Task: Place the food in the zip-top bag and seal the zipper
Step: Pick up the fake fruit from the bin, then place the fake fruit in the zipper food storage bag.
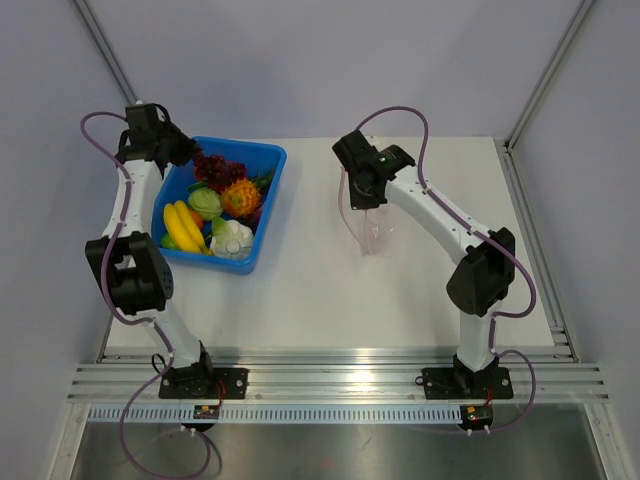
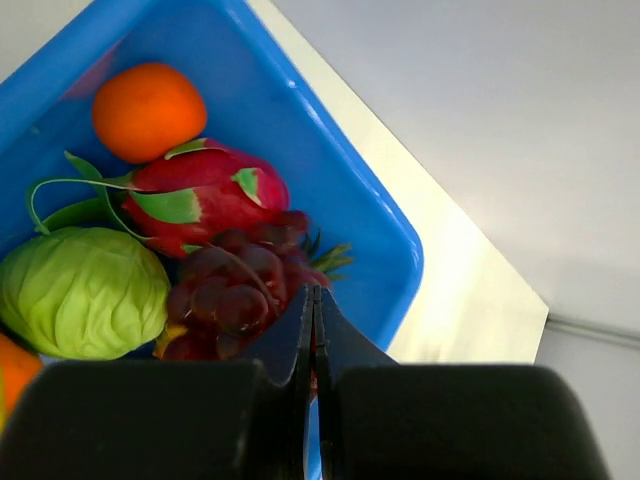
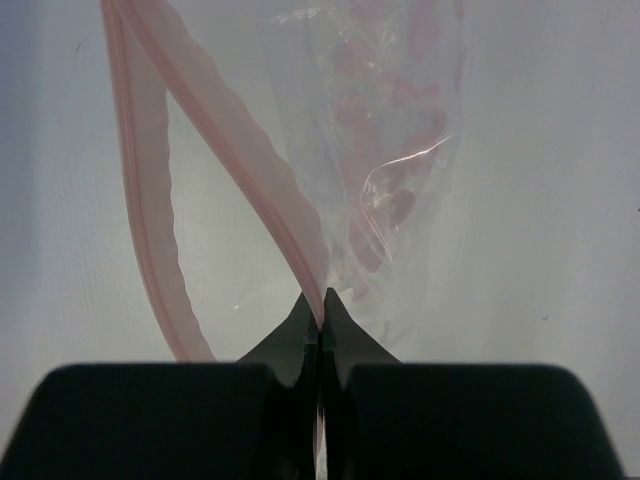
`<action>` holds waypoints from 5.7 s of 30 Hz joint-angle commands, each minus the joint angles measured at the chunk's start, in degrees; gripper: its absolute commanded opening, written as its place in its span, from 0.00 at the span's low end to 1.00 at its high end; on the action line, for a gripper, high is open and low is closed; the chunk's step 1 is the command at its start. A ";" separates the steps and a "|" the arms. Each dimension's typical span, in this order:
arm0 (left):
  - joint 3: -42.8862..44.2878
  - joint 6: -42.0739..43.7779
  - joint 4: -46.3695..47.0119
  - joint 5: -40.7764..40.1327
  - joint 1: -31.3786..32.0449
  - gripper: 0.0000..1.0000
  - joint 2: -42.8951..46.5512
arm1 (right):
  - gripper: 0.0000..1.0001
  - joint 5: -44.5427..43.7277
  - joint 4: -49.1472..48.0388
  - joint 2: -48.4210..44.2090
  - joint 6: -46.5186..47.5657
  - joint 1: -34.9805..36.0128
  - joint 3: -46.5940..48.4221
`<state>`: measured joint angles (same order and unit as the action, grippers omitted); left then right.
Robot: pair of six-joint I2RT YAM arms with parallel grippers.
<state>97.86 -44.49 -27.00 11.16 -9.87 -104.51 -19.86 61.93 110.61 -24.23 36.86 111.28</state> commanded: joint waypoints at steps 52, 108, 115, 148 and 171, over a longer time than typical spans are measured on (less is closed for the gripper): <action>-3.38 7.93 0.02 25.58 2.57 0.00 16.00 | 0.41 5.97 -0.32 10.94 -1.00 8.05 20.64; -9.34 -16.59 30.42 39.64 12.51 0.00 21.28 | 0.00 19.59 -10.50 16.76 -8.37 8.32 22.51; -16.38 -21.42 38.77 40.35 12.42 0.00 20.92 | 0.00 27.06 -19.12 9.81 -12.77 6.21 11.86; -21.40 -17.13 34.83 38.68 12.51 0.00 18.29 | 0.00 39.02 -30.73 3.13 -20.16 3.22 4.99; -18.24 -1.50 16.29 36.66 13.82 0.00 14.95 | 0.00 40.95 -31.87 1.81 -20.68 1.11 4.99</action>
<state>76.18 -50.35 -8.99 48.58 2.98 -88.92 18.63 33.65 116.20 -44.16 38.13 115.57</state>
